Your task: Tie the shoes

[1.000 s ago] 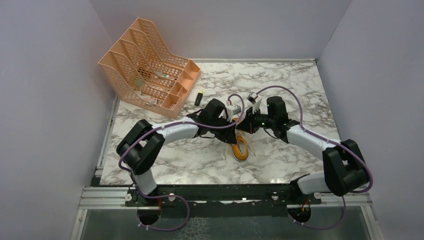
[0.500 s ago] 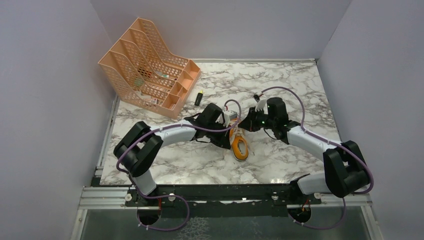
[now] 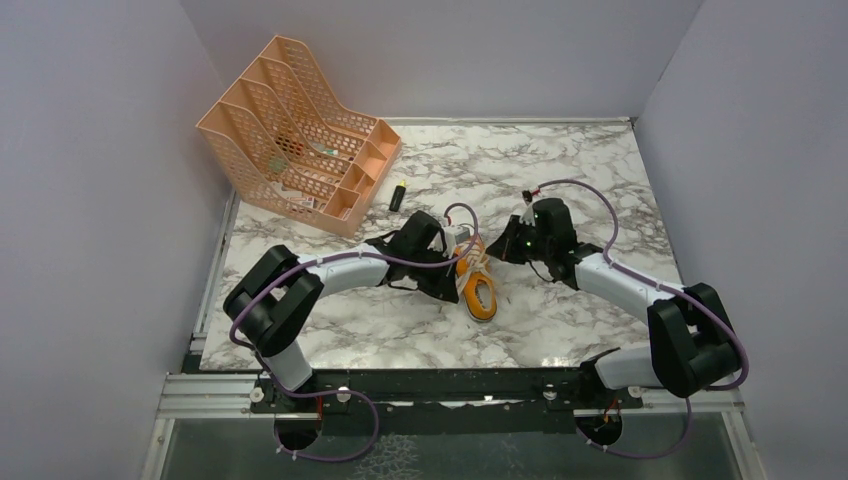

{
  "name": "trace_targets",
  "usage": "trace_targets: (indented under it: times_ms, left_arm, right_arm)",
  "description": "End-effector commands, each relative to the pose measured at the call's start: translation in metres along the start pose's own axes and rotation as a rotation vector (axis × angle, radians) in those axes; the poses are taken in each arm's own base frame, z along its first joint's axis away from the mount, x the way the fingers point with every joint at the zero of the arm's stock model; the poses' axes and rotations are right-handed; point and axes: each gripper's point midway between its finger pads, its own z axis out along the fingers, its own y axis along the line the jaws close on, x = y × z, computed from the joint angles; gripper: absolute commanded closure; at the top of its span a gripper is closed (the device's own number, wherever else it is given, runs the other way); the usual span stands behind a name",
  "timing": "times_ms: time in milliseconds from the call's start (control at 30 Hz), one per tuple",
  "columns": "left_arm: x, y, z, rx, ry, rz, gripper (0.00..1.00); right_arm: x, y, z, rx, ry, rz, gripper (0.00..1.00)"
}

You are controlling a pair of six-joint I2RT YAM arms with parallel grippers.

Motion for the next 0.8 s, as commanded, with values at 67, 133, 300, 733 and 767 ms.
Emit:
trace_targets:
  times_ms: [67,133,300,733,767]
  left_arm:
    - [0.0,-0.004,-0.005,0.005,-0.02,0.001,1.0]
    - [0.002,-0.002,-0.006,-0.007,-0.019,-0.006,1.0]
    - [0.008,0.008,-0.009,-0.057,0.001,-0.042,1.0]
    - [0.022,0.022,-0.02,-0.137,0.019,-0.059,1.0]
    - [0.022,0.022,-0.02,-0.133,0.018,-0.055,1.0]
  right_arm:
    - [-0.002,-0.027,-0.005,0.176,-0.016,0.056,1.0]
    - [-0.002,-0.032,-0.006,0.198,-0.022,0.063,1.0]
    - [-0.002,-0.042,-0.01,0.24,-0.032,0.078,1.0]
    - [-0.01,-0.051,-0.016,0.28,-0.047,0.051,1.0]
    - [-0.012,-0.045,-0.014,0.238,-0.046,0.018,1.0]
